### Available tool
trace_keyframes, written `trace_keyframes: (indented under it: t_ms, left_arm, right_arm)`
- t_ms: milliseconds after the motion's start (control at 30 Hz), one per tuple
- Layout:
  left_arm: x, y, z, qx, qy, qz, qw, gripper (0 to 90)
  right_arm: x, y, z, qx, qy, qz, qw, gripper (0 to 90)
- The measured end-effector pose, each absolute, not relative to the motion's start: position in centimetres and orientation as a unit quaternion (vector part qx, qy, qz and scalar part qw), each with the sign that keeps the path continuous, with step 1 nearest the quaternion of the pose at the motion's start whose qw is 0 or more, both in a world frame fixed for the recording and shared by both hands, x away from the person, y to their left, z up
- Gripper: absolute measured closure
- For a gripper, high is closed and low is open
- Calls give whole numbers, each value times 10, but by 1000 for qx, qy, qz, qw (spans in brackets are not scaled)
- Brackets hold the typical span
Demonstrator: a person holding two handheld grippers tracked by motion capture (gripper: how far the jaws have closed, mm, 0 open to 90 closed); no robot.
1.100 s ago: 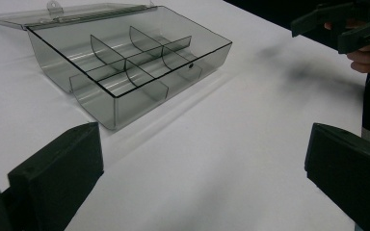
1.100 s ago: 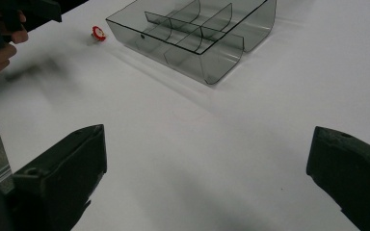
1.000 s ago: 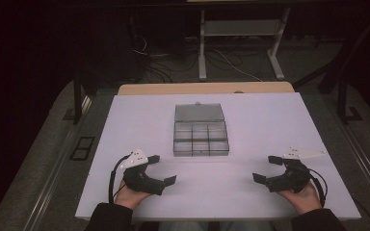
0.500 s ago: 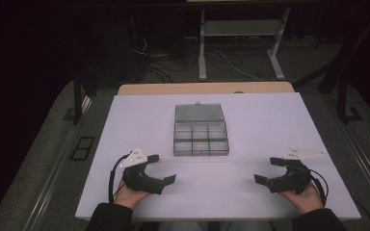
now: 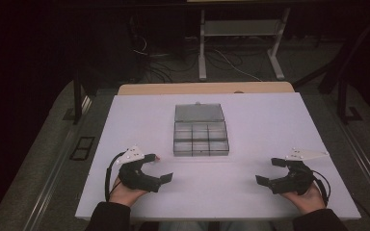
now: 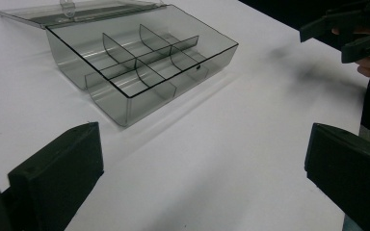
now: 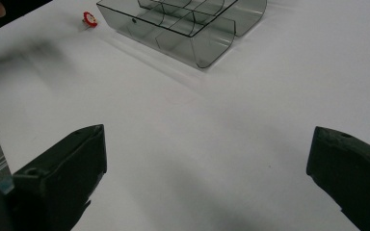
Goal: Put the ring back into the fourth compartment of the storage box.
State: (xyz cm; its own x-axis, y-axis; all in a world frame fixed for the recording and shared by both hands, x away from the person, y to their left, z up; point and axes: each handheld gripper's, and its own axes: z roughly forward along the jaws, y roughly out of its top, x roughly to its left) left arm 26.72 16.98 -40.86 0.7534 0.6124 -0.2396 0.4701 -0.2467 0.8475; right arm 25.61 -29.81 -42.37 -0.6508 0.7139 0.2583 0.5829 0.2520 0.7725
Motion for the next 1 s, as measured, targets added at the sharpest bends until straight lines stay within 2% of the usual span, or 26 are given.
trace_keyframes:
  t_ms: [667,1000]
  left_arm:
    - [289,189,-405,786,373,69,487,0]
    - [299,188,-405,803,370,68,463,0]
  right_arm:
    - [256,-297,-425,410,793,444,73,0]
    - [256,-296,-426,411,794,443,72,0]
